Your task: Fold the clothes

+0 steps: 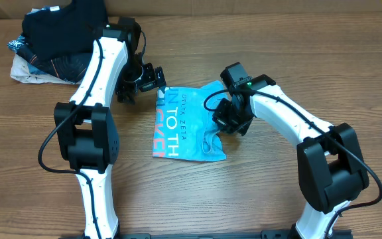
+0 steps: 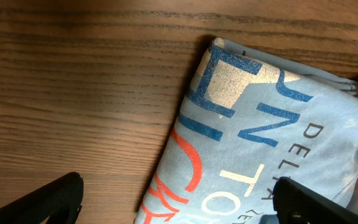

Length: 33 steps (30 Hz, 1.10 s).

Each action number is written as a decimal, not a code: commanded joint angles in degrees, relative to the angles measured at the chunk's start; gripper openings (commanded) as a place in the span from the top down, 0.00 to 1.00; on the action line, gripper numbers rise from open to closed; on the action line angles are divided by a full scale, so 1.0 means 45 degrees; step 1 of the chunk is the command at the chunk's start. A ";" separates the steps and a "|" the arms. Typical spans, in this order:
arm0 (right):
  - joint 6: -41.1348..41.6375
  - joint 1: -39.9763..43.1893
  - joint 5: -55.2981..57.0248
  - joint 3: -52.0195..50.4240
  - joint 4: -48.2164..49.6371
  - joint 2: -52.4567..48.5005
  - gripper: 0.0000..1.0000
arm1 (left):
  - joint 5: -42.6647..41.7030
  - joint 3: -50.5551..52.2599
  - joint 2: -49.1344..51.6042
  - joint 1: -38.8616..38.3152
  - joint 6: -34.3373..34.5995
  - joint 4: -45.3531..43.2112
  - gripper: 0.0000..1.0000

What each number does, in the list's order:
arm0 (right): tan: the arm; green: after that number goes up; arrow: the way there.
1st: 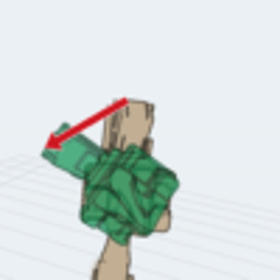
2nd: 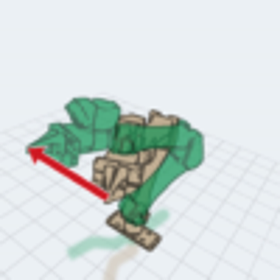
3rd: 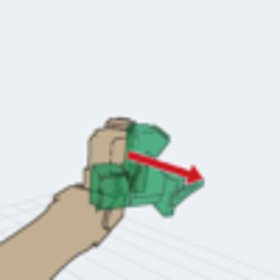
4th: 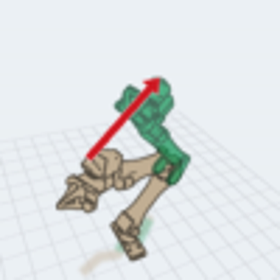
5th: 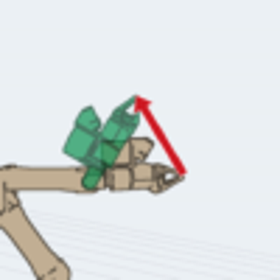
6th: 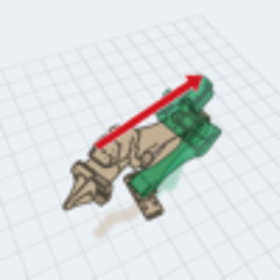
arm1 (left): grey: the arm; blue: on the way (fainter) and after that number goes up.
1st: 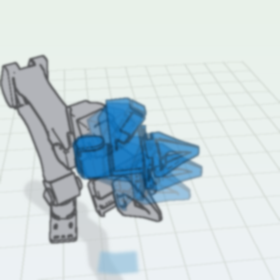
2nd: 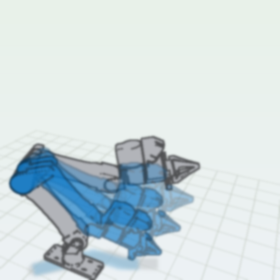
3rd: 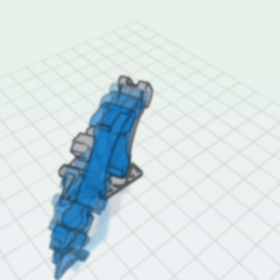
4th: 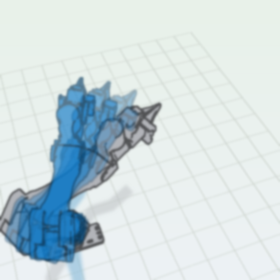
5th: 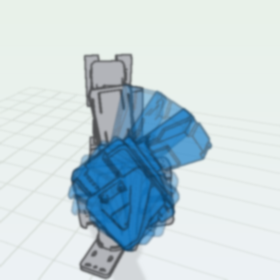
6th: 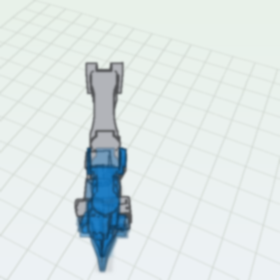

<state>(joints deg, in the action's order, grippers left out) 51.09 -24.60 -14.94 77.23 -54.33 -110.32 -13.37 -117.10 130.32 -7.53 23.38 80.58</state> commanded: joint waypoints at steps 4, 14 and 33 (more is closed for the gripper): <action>-0.0010 -0.0092 0.2025 -0.0005 -0.0937 -0.0063 0.96 | 0.0155 -0.0058 -0.0316 -0.0097 -0.0248 0.0000 0.00; -0.1161 0.0185 0.3599 0.0015 -0.2059 -0.0063 0.40 | 0.0155 -0.0058 -0.0316 -0.0097 -0.0248 0.0000 0.00; -0.4585 -0.0024 -0.1039 0.1452 -0.4770 0.0452 0.45 | 0.0214 -0.0058 -0.0316 -0.0340 -0.0253 -0.0204 0.00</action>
<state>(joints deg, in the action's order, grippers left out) 31.86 -22.50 -16.80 83.53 -76.44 -110.10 -13.19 -117.10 130.32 -8.34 23.38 79.72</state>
